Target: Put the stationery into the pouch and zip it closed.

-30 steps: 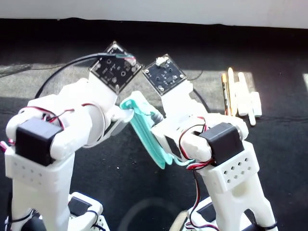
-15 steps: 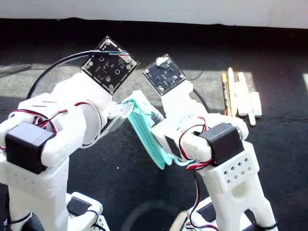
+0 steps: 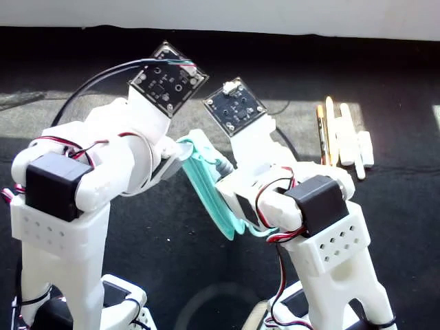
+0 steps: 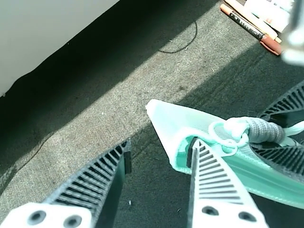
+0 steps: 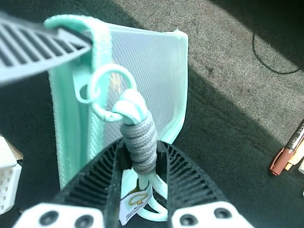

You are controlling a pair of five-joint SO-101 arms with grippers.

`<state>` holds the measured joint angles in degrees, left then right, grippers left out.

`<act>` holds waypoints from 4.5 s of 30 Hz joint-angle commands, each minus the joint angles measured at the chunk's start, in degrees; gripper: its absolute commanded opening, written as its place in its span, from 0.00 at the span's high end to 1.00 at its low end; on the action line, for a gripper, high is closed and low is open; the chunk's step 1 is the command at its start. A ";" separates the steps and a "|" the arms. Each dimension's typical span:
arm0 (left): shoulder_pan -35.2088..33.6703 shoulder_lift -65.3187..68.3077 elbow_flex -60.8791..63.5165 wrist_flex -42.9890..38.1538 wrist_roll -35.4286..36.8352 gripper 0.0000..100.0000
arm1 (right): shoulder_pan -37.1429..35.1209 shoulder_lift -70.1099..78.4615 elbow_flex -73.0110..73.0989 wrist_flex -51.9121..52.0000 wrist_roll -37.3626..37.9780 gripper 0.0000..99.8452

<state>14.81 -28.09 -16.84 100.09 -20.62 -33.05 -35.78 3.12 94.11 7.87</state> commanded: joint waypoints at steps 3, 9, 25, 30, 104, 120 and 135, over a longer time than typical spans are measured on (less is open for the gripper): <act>-0.31 0.75 -1.27 -0.18 -0.44 0.80 | 0.13 -1.19 -0.31 0.31 0.70 0.99; -0.40 -3.30 -1.10 -0.09 -0.09 0.98 | 0.22 -1.19 -0.31 0.31 0.70 0.99; -3.56 -9.27 -1.10 -0.62 3.34 0.99 | 5.32 -1.36 -1.01 -1.27 4.84 0.99; -0.66 -5.58 -0.92 -1.32 3.34 0.81 | 4.26 -1.36 -0.57 -1.27 4.92 0.99; 1.01 -0.04 -4.70 0.70 -3.96 0.78 | 2.51 -0.75 -0.31 -1.36 5.10 0.99; 1.19 4.70 -4.70 0.79 -3.96 0.88 | 2.42 -0.84 -0.22 1.01 5.10 0.99; 1.36 4.53 -4.53 1.14 -0.88 0.99 | 2.68 -9.54 -0.22 6.73 5.10 0.99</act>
<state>16.84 -23.25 -20.18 101.23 -22.55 -30.42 -41.23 2.95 99.74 12.26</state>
